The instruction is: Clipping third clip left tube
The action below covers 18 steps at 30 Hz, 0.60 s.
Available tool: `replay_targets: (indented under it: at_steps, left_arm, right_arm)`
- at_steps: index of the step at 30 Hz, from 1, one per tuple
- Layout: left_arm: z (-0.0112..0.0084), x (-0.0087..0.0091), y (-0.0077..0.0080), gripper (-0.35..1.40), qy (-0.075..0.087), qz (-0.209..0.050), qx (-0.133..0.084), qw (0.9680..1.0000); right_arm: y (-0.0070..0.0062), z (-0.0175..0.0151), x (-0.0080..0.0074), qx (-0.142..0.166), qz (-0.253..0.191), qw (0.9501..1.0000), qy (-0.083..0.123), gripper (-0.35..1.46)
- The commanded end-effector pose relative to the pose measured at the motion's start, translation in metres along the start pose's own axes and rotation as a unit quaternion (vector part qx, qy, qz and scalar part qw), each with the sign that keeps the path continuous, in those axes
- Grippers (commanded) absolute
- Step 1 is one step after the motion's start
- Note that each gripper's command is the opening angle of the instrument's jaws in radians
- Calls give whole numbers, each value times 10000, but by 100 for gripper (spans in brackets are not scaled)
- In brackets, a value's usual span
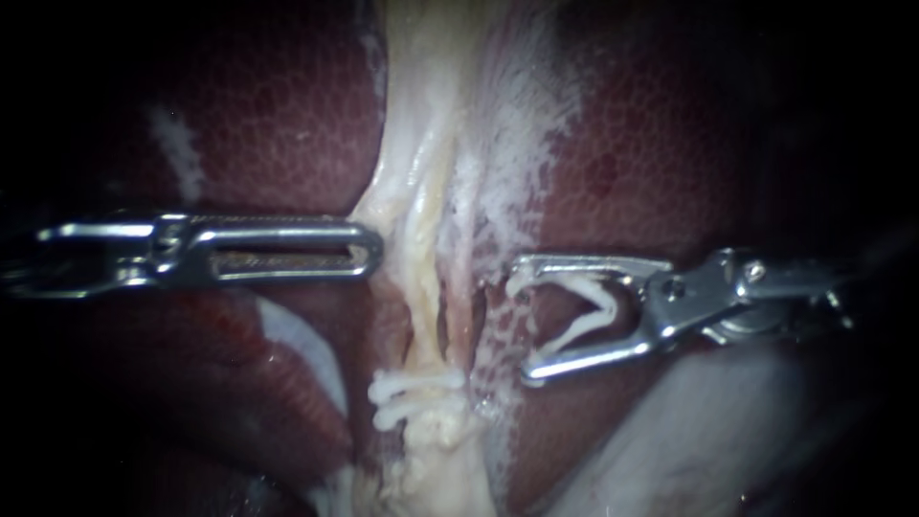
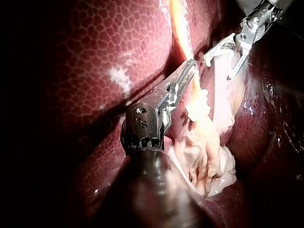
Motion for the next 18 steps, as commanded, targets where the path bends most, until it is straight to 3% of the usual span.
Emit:
replay_targets:
  at_steps: [1, 8, 18]
  left_arm:
    - [-5, -3, -1, -35, -36, 0, 5, 10000]
    - [-16, -7, -6, -35, -65, 17, -4, 10000]
    - [-16, -4, -8, -35, -69, 24, -11, 10000]
  right_arm:
    - [1, 6, -4, 5, 3, 10000, -10, 60]
    - [8, 34, -16, 13, 80, 10000, -8, 60]
    - [16, 79, -19, 161, 133, 9998, 6, 60]
